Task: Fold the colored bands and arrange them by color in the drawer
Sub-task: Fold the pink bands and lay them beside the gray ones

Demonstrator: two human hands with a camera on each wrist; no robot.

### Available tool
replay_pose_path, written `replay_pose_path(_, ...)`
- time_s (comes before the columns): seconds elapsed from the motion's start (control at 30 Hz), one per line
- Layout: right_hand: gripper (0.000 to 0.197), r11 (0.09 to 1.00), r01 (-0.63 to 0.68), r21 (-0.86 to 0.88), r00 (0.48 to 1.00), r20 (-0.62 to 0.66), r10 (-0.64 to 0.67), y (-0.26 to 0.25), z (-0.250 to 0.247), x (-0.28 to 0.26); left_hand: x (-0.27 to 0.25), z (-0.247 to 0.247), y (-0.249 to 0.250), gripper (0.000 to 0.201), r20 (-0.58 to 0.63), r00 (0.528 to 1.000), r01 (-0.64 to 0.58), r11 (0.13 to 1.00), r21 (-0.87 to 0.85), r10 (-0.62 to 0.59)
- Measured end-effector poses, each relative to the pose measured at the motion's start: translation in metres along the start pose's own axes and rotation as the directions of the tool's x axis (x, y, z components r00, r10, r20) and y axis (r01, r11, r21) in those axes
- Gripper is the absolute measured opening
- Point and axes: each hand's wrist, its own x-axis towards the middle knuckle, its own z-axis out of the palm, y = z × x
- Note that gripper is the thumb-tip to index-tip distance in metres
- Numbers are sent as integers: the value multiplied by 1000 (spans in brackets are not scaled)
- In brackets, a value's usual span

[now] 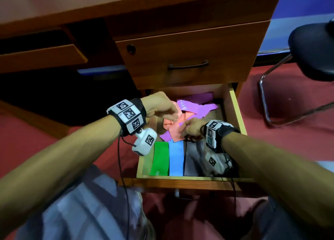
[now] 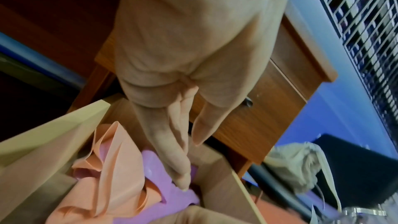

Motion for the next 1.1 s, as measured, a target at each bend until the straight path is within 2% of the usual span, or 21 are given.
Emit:
replay_pose_path(0.1,30,994,-45,103,999,28,42,-2,1,4,-5,-5,-3,15,-69,994,-85,996,-15,84)
replay_pose_path(0.23,22,998,-7,61,999,45,4,2,5,2,-6,-7,-14,11,-126,963,-192,936,294,237)
replay_pose_path(0.33,31,984,-60,166,998,31,55,8,8,7,-2,-9,-20,12,-107,956,-189,851,490,274)
replay_pose_path(0.37,30,980,-67,186,998,29,63,9,8,9,-2,-9,-21,11,-89,960,-180,828,531,265)
replay_pose_path(0.47,10,968,-96,231,995,33,91,6,7,7,0,-8,-24,16,-42,979,-135,792,596,198)
replay_pose_path(0.6,13,975,-124,183,992,19,122,6,5,10,6,-3,-31,30,-3,999,-29,647,762,49)
replay_pose_path(0.67,12,984,-112,140,994,16,111,7,6,10,8,0,-33,32,-2,1000,-9,612,791,17)
replay_pose_path(0.73,24,987,-100,126,995,36,96,5,6,9,10,1,-33,31,10,1000,-13,623,782,9)
replay_pose_path(0.87,24,997,-53,58,993,104,47,-4,2,2,10,2,-30,28,35,999,2,716,699,-37)
replay_pose_path(0.93,23,999,47,-20,995,94,-45,-6,3,2,10,2,-29,25,29,999,1,728,686,-29)
replay_pose_path(0.97,24,986,125,-112,990,72,-118,-6,5,3,10,2,-29,24,22,1000,0,726,688,-21)
replay_pose_path(1.0,27,950,201,-239,980,57,-193,-7,7,3,9,2,-29,24,15,1000,-4,719,695,-10)
replay_pose_path(1.1,35,755,315,-575,939,72,-337,-8,14,-1,9,2,-28,26,10,1000,-12,703,711,7)
